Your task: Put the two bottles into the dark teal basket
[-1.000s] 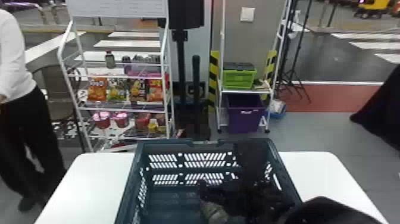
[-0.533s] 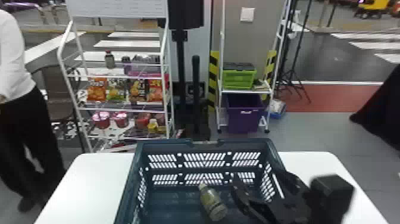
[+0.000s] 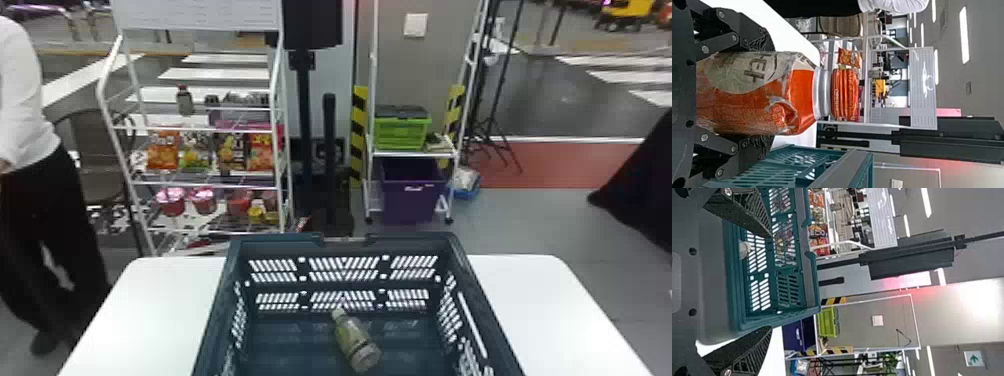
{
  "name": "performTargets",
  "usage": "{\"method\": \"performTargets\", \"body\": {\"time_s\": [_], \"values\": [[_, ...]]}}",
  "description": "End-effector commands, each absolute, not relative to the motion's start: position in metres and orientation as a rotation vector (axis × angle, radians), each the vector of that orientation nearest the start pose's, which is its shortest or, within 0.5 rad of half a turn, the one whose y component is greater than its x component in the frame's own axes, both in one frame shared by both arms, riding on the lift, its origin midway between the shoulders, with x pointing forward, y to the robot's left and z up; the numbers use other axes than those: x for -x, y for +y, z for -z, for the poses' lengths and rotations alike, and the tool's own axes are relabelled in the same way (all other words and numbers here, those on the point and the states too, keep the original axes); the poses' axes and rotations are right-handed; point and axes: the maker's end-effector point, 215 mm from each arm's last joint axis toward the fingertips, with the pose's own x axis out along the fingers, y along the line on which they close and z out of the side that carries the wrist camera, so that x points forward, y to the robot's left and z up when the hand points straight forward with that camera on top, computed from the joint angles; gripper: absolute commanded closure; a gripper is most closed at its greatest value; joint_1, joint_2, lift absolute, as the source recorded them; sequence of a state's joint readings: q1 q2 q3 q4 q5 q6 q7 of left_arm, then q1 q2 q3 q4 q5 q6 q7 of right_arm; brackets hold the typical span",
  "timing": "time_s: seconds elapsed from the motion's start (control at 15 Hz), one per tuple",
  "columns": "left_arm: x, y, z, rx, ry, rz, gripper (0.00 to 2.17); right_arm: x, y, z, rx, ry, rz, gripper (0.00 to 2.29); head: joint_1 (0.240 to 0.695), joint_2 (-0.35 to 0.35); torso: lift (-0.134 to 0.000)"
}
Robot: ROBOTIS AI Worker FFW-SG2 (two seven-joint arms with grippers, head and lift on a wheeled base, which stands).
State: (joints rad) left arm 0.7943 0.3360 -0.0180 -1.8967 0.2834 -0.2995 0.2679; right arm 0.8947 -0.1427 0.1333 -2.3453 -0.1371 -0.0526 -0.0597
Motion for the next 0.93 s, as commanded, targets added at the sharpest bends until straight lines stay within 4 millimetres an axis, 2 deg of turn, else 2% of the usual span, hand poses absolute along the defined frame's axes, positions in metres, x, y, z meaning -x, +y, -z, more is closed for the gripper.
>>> {"method": "performTargets", "body": {"time_s": [0.0, 0.2, 0.33, 0.6, 0.73, 0.87], "values": [[-0.328, 0.322, 0.43, -0.01, 0.186, -0.134, 2.15, -0.311, -0.18, 0.334, -0.151, 0.091, -0.098, 0.06, 0.499, 0.0, 0.0], [-0.329, 0.327, 0.418, -0.018, 0.177, -0.15, 2.15, -0.289, -0.195, 0.334, -0.193, 0.015, -0.084, 0.07, 0.499, 0.0, 0.0], [-0.332, 0.331, 0.407, -0.032, 0.177, -0.156, 2.15, -0.279, -0.209, 0.341, -0.189, 0.012, -0.068, 0.08, 0.499, 0.0, 0.0], [-0.363, 0.332, 0.354, -0.154, 0.15, -0.15, 2.15, -0.265, -0.219, 0.355, -0.195, 0.012, -0.051, 0.08, 0.499, 0.0, 0.0], [-0.383, 0.326, 0.327, -0.191, 0.16, -0.142, 2.15, -0.262, -0.219, 0.357, -0.195, 0.014, -0.052, 0.08, 0.499, 0.0, 0.0], [-0.398, 0.309, 0.299, -0.174, 0.145, -0.113, 2.15, -0.257, -0.219, 0.355, -0.195, 0.009, -0.05, 0.08, 0.499, 0.0, 0.0]]}}
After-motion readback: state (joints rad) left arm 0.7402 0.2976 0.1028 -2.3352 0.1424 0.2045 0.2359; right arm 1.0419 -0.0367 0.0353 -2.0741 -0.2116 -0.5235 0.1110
